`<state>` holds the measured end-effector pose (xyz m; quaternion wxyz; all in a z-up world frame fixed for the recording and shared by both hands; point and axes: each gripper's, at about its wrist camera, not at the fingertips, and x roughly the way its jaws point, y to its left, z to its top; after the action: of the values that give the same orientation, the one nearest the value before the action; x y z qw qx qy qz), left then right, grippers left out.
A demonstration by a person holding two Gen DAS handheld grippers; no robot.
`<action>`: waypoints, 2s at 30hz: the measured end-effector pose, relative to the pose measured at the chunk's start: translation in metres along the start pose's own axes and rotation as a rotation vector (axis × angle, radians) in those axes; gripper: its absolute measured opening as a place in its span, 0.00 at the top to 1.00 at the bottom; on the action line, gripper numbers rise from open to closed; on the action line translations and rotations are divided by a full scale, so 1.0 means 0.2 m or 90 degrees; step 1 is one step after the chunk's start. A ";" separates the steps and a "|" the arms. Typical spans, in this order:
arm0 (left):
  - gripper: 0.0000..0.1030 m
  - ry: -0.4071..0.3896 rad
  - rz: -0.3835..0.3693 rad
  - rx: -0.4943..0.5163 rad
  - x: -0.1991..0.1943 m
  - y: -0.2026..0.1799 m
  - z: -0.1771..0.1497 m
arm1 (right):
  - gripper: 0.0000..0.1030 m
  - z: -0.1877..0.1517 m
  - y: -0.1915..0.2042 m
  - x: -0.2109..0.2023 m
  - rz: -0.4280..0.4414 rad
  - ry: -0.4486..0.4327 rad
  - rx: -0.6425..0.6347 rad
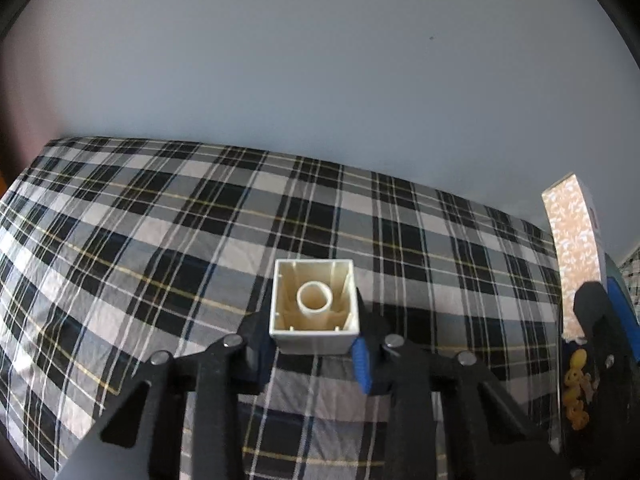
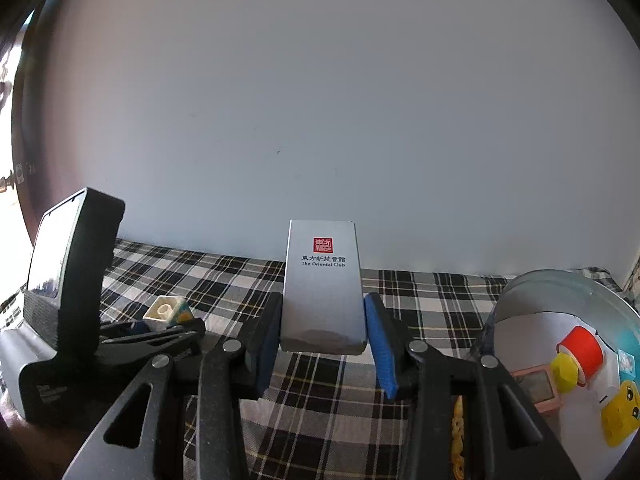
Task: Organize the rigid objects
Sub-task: 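Grasp the white printed box with the right tool while the left tool grasps the white block, then carry the white printed box and white block over the blue tin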
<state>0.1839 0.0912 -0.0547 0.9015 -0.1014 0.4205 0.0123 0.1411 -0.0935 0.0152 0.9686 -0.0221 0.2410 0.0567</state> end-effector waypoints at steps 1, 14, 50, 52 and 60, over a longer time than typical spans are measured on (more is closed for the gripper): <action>0.70 -0.004 0.002 -0.002 -0.01 0.01 0.00 | 0.58 0.00 -0.01 -0.01 -0.001 -0.003 0.001; 0.70 -0.133 0.062 0.022 -0.30 0.00 -0.11 | 0.58 -0.03 0.01 -0.12 0.020 -0.057 -0.011; 0.70 -0.192 0.054 0.082 -0.47 -0.11 -0.26 | 0.57 -0.18 0.07 -0.39 -0.004 -0.072 -0.026; 0.70 -0.194 0.055 0.087 -0.47 -0.12 -0.26 | 0.57 -0.18 0.07 -0.41 -0.007 -0.071 -0.028; 0.70 -0.199 0.053 0.089 -0.48 -0.13 -0.27 | 0.57 -0.20 0.01 -0.48 0.000 -0.071 -0.018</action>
<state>0.0843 0.0616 -0.0117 0.9595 -0.0178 0.2788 0.0362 0.0379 -0.1045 0.0248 0.9801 -0.0325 0.1860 0.0610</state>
